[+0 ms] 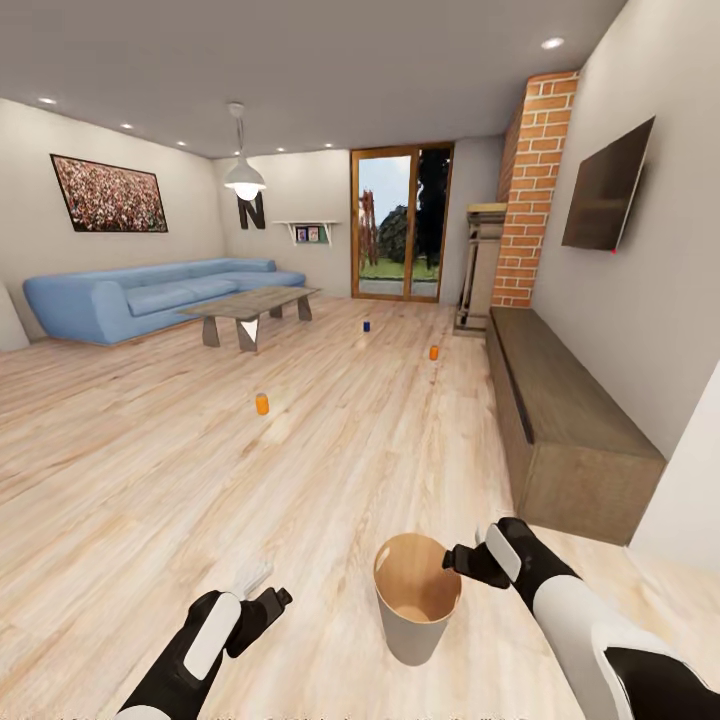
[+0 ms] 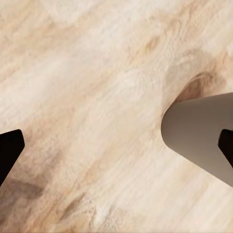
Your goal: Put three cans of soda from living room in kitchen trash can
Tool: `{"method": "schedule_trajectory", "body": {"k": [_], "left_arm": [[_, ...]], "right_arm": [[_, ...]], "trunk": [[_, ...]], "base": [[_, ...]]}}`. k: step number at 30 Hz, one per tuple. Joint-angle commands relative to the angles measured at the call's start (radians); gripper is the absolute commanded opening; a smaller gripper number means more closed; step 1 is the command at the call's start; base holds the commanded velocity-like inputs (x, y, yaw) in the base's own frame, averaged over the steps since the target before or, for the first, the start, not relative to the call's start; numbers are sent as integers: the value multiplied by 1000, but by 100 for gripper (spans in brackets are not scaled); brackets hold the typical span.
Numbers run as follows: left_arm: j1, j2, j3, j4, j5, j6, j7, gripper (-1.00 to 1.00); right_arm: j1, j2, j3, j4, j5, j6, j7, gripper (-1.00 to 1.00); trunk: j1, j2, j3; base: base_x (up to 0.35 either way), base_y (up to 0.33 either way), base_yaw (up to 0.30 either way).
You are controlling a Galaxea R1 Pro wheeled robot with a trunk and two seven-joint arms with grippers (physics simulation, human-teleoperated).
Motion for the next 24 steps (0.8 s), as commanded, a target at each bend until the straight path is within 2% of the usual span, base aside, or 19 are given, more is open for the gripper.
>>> {"method": "schedule_trajectory", "body": {"k": [1,5,8,12,15,21,24], "left_arm": [[0,0,0,0,0,0,0,100],[0,0,0,0,-1,0,0,100],[0,0,0,0,-2,0,-1,100],[0,0,0,0,-3,0,-1,100],[0,0,0,1,-2,0,-1,100],[10,11,-11,40,-13,-7,-9,100],[14,17,-13,63,-47,-50,-12,100]], "right_arm": [[1,0,-3,0,-3,-1,0,100],[2,0,-6,0,-7,-3,-2,100],[3,0,-21,2,-9,-6,-37,100],[3,1,-83,30,-9,-54,-94,100],[3,1,-98,42,-9,-69,-104,100],[3,0,-109,50,-9,-79,-111,100],[3,0,-109,51,-9,-80,-111,100]], "trunk": [[4,-7,-3],[12,-22,-17],[14,-22,-29],[16,-23,-44],[17,-24,-56],[17,-24,-56],[17,-24,-56]], "base": [[0,0,0],[0,0,0],[0,0,0],[0,0,0],[0,0,0],[8,0,0],[198,0,0]]}}
